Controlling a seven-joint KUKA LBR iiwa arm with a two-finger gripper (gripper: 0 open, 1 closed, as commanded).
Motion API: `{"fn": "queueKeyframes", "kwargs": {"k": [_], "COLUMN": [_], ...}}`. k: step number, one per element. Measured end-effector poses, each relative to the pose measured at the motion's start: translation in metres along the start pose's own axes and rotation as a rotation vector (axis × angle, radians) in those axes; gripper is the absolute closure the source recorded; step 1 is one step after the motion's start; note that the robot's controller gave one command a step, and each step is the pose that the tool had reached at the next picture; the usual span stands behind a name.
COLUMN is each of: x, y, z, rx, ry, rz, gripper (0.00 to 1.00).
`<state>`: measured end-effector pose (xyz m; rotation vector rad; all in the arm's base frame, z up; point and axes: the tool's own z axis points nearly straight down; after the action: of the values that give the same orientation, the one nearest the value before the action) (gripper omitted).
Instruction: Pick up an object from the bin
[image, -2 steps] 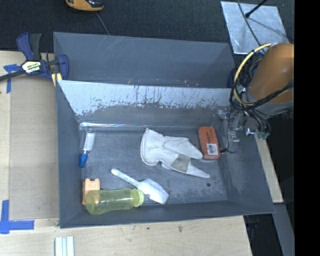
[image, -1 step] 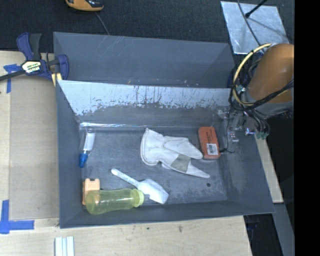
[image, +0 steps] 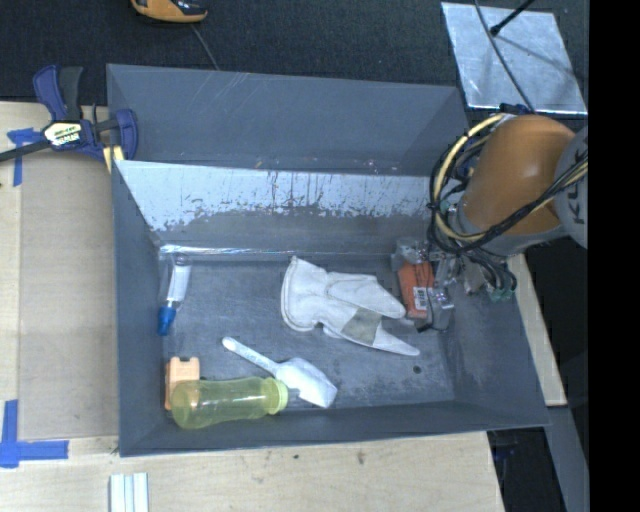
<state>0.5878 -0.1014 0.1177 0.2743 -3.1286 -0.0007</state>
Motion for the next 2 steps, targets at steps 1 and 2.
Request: {"fn": "queueKeyframes", "kwargs": {"k": [1, 2], "x": [0.0, 0.014], "y": [0.01, 0.022], "z": [0.018, 0.036], "rx": [0.002, 0.002], "ry": [-0.006, -0.004], "rz": [-0.183, 0.095], "gripper": [0.0, 1.0]}}
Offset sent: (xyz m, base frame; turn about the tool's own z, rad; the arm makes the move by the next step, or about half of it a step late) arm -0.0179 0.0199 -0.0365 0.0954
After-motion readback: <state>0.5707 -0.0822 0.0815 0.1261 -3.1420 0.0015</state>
